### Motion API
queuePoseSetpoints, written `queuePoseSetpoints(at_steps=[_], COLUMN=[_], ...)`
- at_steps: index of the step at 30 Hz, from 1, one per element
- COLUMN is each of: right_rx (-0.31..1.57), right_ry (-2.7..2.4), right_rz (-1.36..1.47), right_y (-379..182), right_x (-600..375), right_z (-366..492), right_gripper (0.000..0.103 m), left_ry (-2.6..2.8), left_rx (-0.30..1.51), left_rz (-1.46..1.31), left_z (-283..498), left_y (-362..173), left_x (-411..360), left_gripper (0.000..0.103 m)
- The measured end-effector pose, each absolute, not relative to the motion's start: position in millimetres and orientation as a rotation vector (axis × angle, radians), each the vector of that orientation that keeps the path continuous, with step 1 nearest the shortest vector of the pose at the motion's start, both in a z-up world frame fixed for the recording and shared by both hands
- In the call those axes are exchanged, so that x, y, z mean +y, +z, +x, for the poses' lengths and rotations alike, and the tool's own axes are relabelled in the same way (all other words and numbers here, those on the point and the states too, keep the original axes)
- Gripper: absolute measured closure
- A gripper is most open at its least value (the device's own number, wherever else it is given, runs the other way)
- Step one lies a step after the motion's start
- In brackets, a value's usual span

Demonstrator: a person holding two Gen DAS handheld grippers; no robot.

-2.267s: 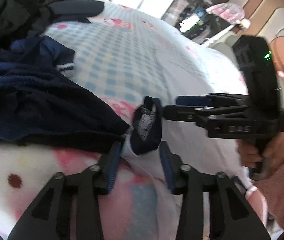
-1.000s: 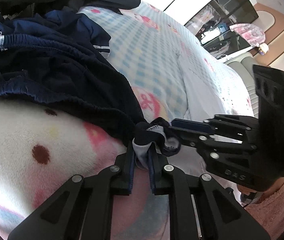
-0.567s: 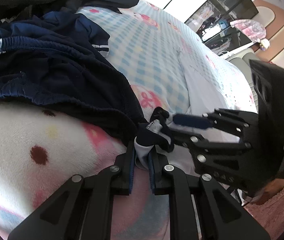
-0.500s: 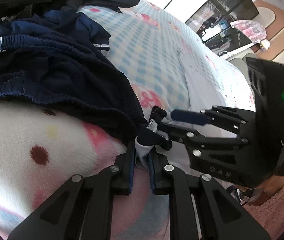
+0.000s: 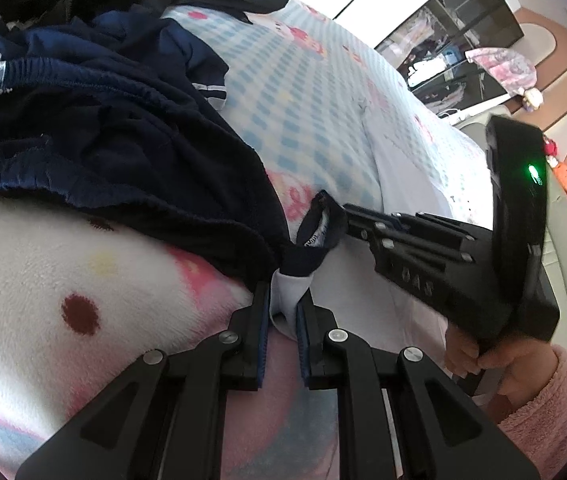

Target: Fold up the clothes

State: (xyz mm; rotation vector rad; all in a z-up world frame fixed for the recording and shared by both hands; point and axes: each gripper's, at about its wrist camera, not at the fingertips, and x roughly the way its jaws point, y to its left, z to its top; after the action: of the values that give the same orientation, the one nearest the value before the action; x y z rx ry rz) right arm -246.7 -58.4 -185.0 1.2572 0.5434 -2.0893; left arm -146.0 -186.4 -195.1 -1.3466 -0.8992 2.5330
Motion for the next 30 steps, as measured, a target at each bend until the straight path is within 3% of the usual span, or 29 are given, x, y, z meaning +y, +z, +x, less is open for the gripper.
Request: queuePoseSetpoints(at_steps=[4,8,16,22,26,28,29,30], right_rx=[0.299,-0.106,0.042,-0.026,-0.167,-0.249,-0.283,-0.313], right_ry=[-2.217,-2.177,-2.246,-2.329,-2.379,-2.403,-2.405,-2.405], right_rz=[1.321,1.408,1.293,1.354,1.42,1.439,1.452,1.466], right_y=[-181.5,-171.9,-116.5,-130.7,-147.1,-151.9,-155.4,-159.1], right_x=[-39.5,3.1,46.9,121.9,172.4,193.3,201.3,208.2], right_z=[-265.0,-285.0,-222.4,-175.2,-151.9,-142.9,-139.4,-136.2], right_gripper=[0.096,0.096,0.085,0.082,0.082,0.082,0.082,0.082], left_ry=[2.501,2.465,2.487,2.362,2.22,2.137,2.145,2.158], left_rx=[-0.985,-1.037,-0.902,-0.709,-0.588,-0.541,-0.533,-0.529], left_rz=[-1.295,-1.226,-1.073,-1.067,-1.128,-1.2,-1.243,-1.276], left_z=[-144.3,-146.5,-142.9,-161.2,-175.8,-185.0,-184.8,-183.6], left_y=[-196.7,-196.5,-159.5,-129.1,-127.5,-137.0,-140.4,-142.9], left_x=[-193.1,-197.1,-164.3,-80.3,-15.9,9.3,10.2,9.7], left_gripper=[0.088,0.088,0.092,0.093,0.092,0.087,0.078,0.075])
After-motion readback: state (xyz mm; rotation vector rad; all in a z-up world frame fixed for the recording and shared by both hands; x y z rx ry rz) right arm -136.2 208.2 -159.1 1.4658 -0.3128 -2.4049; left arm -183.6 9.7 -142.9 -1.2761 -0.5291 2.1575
